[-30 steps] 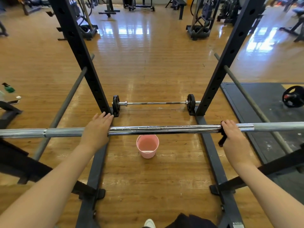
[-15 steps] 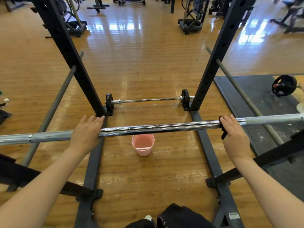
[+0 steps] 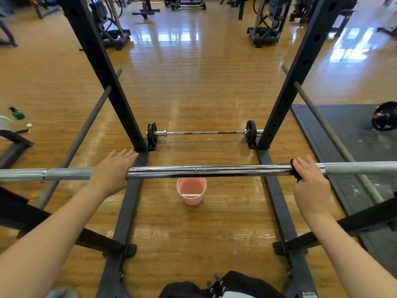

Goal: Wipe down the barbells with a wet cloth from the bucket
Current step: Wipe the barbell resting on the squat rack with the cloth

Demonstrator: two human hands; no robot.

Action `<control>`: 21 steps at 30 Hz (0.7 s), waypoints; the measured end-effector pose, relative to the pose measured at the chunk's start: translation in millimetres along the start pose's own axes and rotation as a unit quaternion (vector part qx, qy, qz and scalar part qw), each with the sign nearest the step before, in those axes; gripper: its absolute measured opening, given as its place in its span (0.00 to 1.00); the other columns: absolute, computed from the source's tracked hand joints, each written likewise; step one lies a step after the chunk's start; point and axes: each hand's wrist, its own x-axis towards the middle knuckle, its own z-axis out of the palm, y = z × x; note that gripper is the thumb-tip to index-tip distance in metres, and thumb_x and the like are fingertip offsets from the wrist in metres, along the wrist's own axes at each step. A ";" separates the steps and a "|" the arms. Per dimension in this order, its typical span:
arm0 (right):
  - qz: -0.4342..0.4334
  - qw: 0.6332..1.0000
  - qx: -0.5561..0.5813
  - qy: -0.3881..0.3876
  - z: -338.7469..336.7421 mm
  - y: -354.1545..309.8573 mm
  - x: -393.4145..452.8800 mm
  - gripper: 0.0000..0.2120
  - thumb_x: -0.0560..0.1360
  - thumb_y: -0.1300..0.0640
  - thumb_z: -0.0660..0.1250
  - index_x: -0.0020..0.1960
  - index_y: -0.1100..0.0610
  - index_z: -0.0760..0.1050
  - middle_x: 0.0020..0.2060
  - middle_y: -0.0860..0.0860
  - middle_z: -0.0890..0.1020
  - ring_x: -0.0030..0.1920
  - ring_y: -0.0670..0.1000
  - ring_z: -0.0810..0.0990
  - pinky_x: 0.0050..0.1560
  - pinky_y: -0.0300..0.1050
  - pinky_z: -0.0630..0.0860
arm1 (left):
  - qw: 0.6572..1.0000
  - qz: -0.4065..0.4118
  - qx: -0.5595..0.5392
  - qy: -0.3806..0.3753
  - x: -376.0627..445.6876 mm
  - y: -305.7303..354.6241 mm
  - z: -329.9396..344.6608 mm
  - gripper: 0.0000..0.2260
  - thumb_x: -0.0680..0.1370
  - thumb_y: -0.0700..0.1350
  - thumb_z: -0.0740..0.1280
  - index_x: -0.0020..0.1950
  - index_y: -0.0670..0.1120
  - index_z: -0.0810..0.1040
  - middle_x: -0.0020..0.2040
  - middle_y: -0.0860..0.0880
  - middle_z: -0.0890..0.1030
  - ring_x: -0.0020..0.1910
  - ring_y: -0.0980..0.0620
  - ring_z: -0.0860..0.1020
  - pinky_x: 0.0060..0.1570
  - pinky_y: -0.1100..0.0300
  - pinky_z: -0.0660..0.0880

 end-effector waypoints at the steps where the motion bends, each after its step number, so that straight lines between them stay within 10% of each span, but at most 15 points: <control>1: 0.008 1.000 0.006 -0.001 1.8 -4.1 -0.5 0.19 0.71 0.77 0.62 0.61 0.69 0.74 0.61 0.63 0.76 0.67 0.62 0.69 0.68 0.51 0.58 | 1.000 -0.001 -0.002 0.003 -0.5 0.3 0.9 0.30 0.78 0.43 0.62 0.77 0.46 0.54 0.77 0.48 0.57 0.76 0.52 0.54 0.74 0.56 0.49; 6: -0.098 0.995 0.005 -0.037 6.9 -8.8 -7.3 0.21 0.69 0.77 0.67 0.61 0.69 0.75 0.60 0.64 0.77 0.64 0.63 0.73 0.65 0.56 0.63 | 1.000 -0.002 -0.015 0.018 0.2 1.0 1.9 0.29 0.77 0.40 0.63 0.76 0.47 0.58 0.76 0.48 0.61 0.75 0.51 0.57 0.73 0.54 0.51; 14: -0.010 0.999 0.015 -0.031 3.4 -13.7 -1.6 0.20 0.69 0.78 0.65 0.60 0.70 0.74 0.59 0.65 0.77 0.65 0.64 0.71 0.66 0.57 0.64 | 0.995 -0.033 -0.015 0.096 -3.7 4.9 11.7 0.26 0.71 0.37 0.71 0.68 0.41 0.72 0.66 0.41 0.75 0.68 0.43 0.70 0.71 0.42 0.58; 21: -0.025 0.998 -0.006 -0.050 -5.0 6.7 1.2 0.20 0.70 0.76 0.65 0.62 0.68 0.74 0.61 0.62 0.76 0.66 0.61 0.71 0.67 0.55 0.65 | 0.978 -0.022 -0.037 0.203 -7.6 4.1 20.0 0.34 0.65 0.37 0.76 0.69 0.35 0.69 0.66 0.36 0.73 0.66 0.37 0.71 0.72 0.55 0.35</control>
